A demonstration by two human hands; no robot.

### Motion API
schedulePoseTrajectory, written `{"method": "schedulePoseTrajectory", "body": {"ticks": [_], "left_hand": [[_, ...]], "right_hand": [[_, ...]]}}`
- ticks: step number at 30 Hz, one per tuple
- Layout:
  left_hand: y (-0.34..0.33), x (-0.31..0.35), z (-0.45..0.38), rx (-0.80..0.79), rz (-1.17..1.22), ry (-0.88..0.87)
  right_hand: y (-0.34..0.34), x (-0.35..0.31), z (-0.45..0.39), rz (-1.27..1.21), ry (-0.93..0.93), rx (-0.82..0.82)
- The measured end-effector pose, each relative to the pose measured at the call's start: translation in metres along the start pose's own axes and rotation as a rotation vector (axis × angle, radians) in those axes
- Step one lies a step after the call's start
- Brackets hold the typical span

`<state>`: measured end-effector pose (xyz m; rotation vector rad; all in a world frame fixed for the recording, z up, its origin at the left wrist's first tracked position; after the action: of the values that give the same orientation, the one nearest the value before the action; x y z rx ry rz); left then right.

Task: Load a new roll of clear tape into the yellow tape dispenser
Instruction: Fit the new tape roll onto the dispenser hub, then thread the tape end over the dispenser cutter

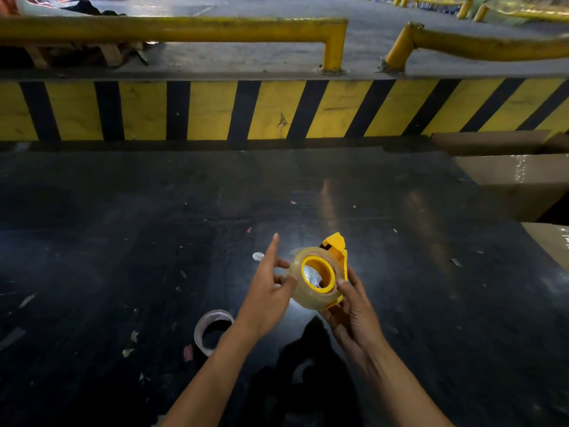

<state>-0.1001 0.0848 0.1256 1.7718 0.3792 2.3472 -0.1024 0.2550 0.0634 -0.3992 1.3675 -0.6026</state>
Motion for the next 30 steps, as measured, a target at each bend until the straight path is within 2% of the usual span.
{"method": "schedulePoseTrajectory", "body": {"ticks": [3, 6, 9, 11, 17, 24, 30], "left_hand": [[0.004, -0.010, -0.005, -0.071, 0.120, 0.046], [-0.002, -0.022, -0.006, -0.261, 0.278, 0.140], [-0.012, -0.025, -0.005, -0.437, 0.338, 0.144], [-0.014, -0.019, -0.002, -0.484, 0.328, 0.106], [-0.011, -0.014, -0.001, -0.491, 0.264, 0.108], [-0.024, -0.009, 0.004, -0.524, 0.266, 0.122], [-0.022, -0.010, 0.005, -0.425, 0.251, 0.082]], "right_hand": [[-0.006, 0.000, 0.000, -0.169, -0.059, -0.016], [-0.015, -0.002, 0.003, -0.312, -0.145, -0.090], [-0.023, -0.002, 0.011, -0.243, -0.192, -0.200], [-0.025, -0.001, 0.015, -0.139, -0.198, -0.265], [-0.020, 0.003, 0.014, 0.228, -0.173, -0.286], [-0.022, -0.008, 0.011, 0.409, -0.090, -0.254], [-0.019, -0.018, 0.004, 0.590, -0.002, -0.260]]}}
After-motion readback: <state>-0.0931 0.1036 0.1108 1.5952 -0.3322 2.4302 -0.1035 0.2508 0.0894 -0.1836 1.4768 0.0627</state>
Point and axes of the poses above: each hand's wrist, its own z-axis away from the middle knuckle, its own y-axis out of the back of the hand, x = y × z, the point moved 6 cm from there along -z, towards the middle knuckle, and after that the axes turned 13 degrees about y, right-handed, at the moved point
